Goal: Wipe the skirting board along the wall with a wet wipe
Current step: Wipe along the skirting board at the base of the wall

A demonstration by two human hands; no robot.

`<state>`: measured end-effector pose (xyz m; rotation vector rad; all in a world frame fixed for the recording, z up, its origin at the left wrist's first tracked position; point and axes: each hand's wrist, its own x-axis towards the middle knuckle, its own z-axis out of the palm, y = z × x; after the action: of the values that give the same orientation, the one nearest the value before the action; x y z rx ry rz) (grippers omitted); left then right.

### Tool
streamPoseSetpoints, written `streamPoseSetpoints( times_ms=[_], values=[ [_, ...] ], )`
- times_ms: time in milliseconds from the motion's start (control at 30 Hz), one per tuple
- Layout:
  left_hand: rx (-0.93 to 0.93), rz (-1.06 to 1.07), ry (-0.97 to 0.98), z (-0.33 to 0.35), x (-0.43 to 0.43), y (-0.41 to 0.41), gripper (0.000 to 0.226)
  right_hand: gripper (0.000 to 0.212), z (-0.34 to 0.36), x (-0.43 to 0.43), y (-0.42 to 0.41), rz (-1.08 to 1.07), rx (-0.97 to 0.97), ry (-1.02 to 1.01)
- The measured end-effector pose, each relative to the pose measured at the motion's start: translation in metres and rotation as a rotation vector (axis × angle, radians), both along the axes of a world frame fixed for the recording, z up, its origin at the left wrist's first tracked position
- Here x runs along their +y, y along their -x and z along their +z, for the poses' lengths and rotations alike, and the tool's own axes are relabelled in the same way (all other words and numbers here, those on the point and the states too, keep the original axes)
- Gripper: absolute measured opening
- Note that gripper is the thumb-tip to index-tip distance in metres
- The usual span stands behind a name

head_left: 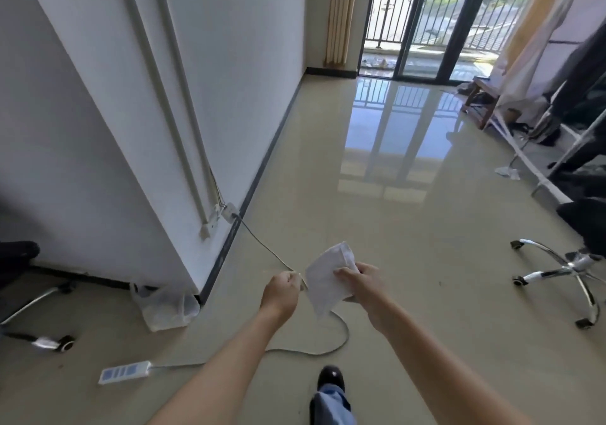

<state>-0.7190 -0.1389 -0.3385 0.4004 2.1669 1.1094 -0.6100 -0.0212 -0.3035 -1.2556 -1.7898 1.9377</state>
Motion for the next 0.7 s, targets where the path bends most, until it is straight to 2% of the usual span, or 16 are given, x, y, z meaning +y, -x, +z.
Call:
streamPoseSetpoints(
  times_ms=[100,167,233,300,533,600,700],
  values=[
    [-0.305,0.079,-0.117,0.000,0.064,0.057,0.034,0.012,-0.006,0.062,0.062,0.038,0.023,0.019],
    [-0.489,0.126,-0.193,0.005,0.102,0.094,0.033,0.017,-0.011,0.107,0.104,0.063,0.016,0.049],
    [-0.583,0.172,-0.300,0.010,0.135,0.132,0.025,0.020,-0.013,0.146,0.147,0.096,0.005,0.077],
    [-0.595,0.242,-0.389,0.011,0.161,0.172,0.019,0.023,-0.011,0.179,0.193,0.146,-0.017,0.082],
    [-0.584,0.401,-0.447,0.003,0.212,0.322,0.024,0.002,-0.024,0.257,0.365,0.236,-0.088,0.217],
    [-0.592,0.418,-0.469,-0.005,0.225,0.369,0.026,0.007,-0.033,0.276,0.412,0.248,-0.092,0.316],
    [-0.633,0.498,-0.541,-0.015,0.242,0.436,0.024,0.020,-0.042,0.302,0.475,0.390,-0.044,0.405]
  ],
)
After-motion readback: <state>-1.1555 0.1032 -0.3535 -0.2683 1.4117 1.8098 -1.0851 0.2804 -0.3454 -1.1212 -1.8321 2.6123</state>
